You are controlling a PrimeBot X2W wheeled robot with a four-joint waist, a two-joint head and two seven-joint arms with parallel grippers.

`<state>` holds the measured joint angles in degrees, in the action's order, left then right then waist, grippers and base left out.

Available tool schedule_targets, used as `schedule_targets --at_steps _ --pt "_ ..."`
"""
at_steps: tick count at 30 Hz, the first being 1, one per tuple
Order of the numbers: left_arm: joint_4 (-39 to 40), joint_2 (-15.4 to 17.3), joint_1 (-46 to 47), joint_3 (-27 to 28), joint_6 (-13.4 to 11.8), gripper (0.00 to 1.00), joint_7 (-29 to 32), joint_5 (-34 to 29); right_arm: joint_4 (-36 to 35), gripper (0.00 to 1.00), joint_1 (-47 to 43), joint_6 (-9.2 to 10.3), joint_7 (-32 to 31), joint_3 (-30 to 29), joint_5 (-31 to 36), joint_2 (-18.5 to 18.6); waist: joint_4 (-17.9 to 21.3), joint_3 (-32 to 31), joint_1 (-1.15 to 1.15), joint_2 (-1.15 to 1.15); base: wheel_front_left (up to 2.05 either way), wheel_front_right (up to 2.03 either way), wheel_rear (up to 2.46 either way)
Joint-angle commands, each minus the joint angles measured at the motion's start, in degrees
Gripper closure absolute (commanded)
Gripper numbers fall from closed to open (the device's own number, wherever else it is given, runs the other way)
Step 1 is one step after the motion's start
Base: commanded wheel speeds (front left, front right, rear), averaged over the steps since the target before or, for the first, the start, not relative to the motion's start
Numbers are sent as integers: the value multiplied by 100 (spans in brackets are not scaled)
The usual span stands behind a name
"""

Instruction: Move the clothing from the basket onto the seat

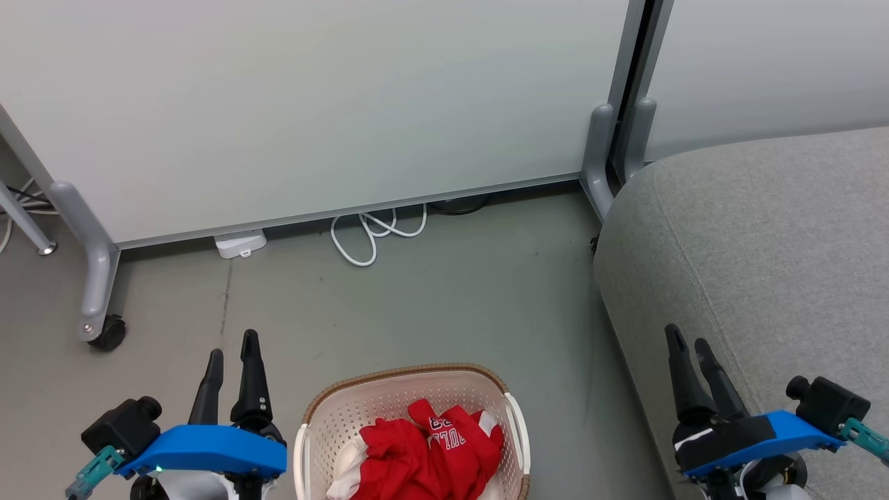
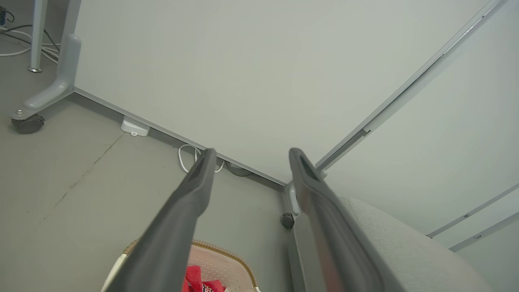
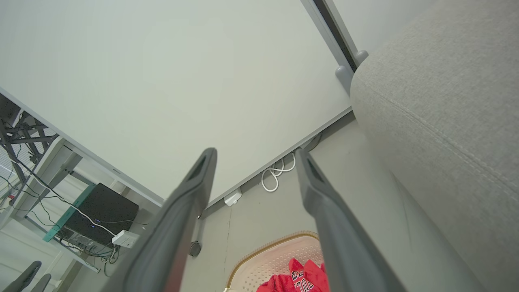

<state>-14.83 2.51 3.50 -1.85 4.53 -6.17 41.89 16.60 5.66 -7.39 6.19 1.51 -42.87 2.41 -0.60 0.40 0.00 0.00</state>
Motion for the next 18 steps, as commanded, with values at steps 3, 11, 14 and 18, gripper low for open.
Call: schedule_targets --at_steps 3,11,14,18 --pt "34 43 132 -20 -6 0 -80 -307 -24 0 120 -9 80 37 296 43 -5 -8 0 0 0 0 0" --pt "-46 44 121 -62 12 0 -211 -846 37 0 134 -10 207 81 836 47 -18 -28 0 0 0 0 0" --pt "-80 45 119 -81 25 0 -257 -1036 56 0 137 -10 237 102 1012 48 -23 -36 0 0 0 0 0" --pt "-124 46 123 -109 40 0 -316 -1270 83 0 136 -10 273 126 1238 50 -33 -50 0 0 0 0 0"
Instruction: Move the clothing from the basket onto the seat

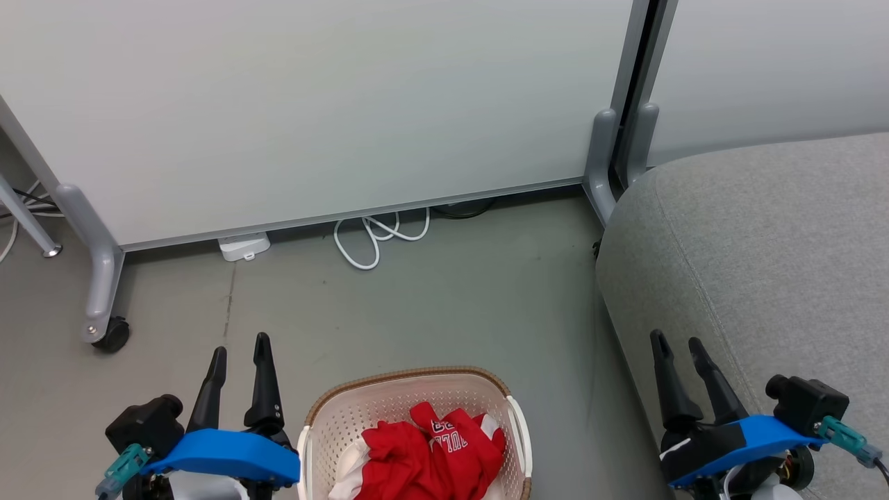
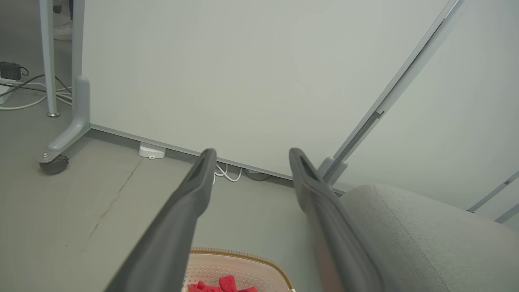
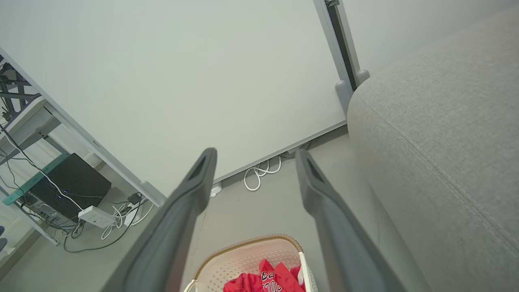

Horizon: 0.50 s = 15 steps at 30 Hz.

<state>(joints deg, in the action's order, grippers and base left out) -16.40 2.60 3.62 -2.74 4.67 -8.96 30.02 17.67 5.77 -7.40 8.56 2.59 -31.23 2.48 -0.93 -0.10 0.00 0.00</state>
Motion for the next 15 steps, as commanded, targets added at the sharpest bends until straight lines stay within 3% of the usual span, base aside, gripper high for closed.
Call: schedule_targets --at_steps 1,15 --pt "21 37 110 -26 29 0 -49 -138 -19 0 125 -9 40 23 130 44 -3 -4 0 0 0 0 0" --pt "-178 36 92 -82 32 0 -242 -780 21 0 122 -11 124 89 902 48 -37 -39 0 0 0 0 0"
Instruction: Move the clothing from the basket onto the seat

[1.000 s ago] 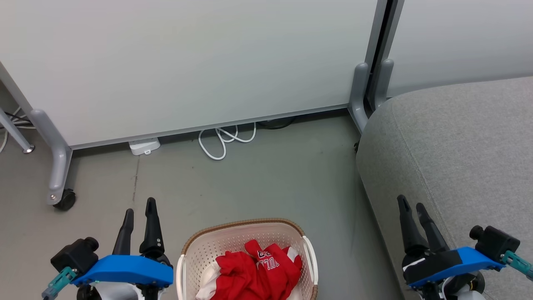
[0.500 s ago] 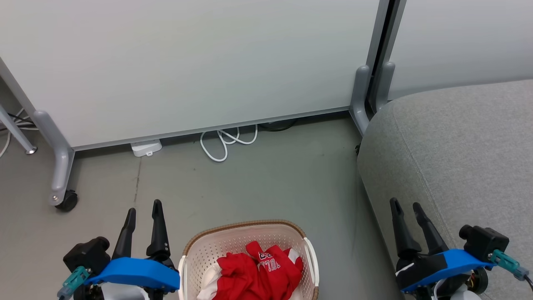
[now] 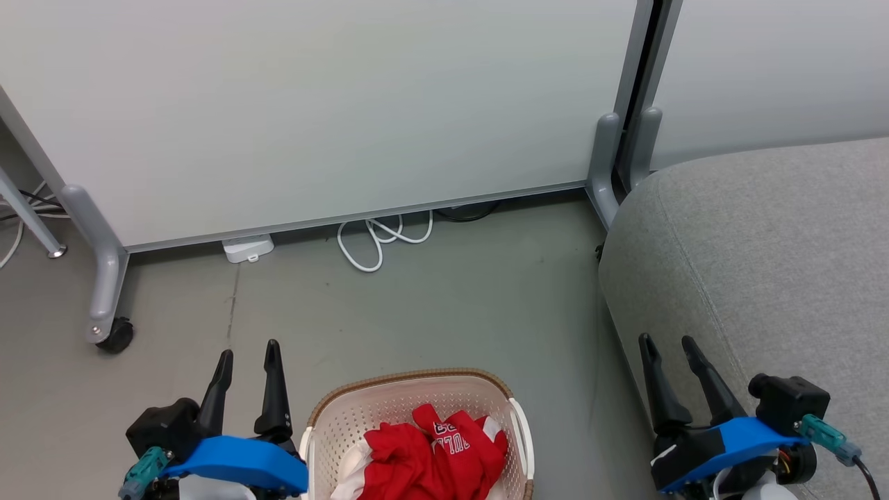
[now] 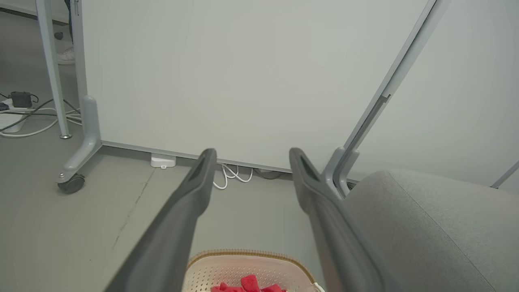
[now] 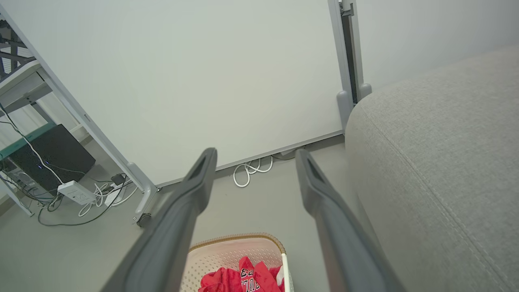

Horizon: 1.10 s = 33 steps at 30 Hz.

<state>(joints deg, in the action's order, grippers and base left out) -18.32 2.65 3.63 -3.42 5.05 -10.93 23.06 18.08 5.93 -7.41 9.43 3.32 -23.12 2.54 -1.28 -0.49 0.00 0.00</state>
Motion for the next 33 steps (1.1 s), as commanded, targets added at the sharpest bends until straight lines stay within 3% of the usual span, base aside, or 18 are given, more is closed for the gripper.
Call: schedule_targets --at_steps 1,33 --pt "-4 31 94 -6 -17 0 -54 -117 -19 0 108 -10 44 16 142 41 -5 0 0 0 0 0 0" --pt "-181 33 114 -143 -84 0 -405 -1031 86 0 118 -9 335 20 1422 48 -105 0 0 0 0 0 0"
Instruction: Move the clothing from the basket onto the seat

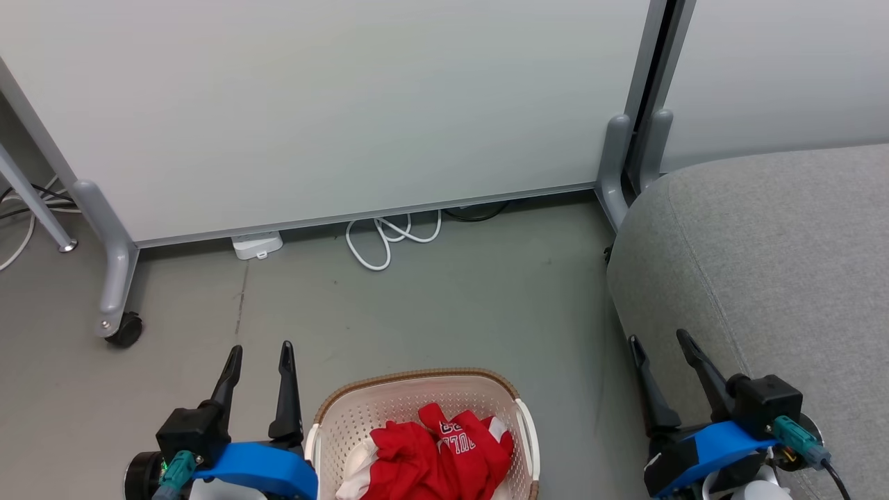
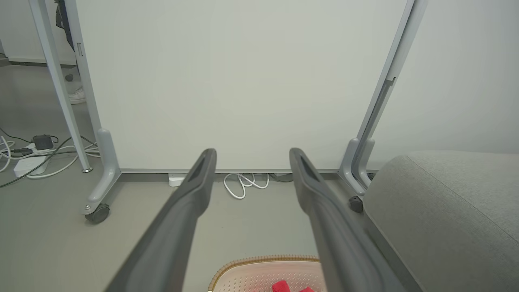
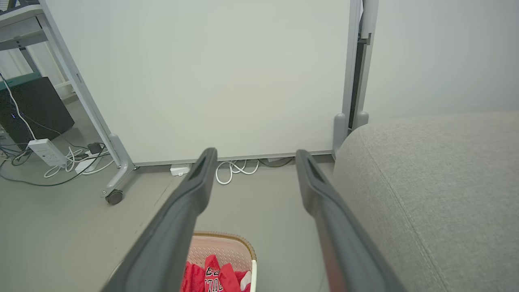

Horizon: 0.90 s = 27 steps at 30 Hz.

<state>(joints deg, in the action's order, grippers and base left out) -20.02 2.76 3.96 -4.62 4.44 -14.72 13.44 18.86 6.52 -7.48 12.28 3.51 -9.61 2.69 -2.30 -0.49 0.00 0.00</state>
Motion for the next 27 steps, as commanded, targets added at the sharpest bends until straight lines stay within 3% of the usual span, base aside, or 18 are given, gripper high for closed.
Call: schedule_targets --at_steps 1,27 --pt "-28 21 79 -27 -32 0 -42 -98 12 0 61 -2 50 -2 113 34 -6 -2 0 0 0 0 0" --pt "-26 21 3 -64 -66 0 -57 45 59 0 55 -3 91 -20 80 33 -52 5 0 0 0 0 0"
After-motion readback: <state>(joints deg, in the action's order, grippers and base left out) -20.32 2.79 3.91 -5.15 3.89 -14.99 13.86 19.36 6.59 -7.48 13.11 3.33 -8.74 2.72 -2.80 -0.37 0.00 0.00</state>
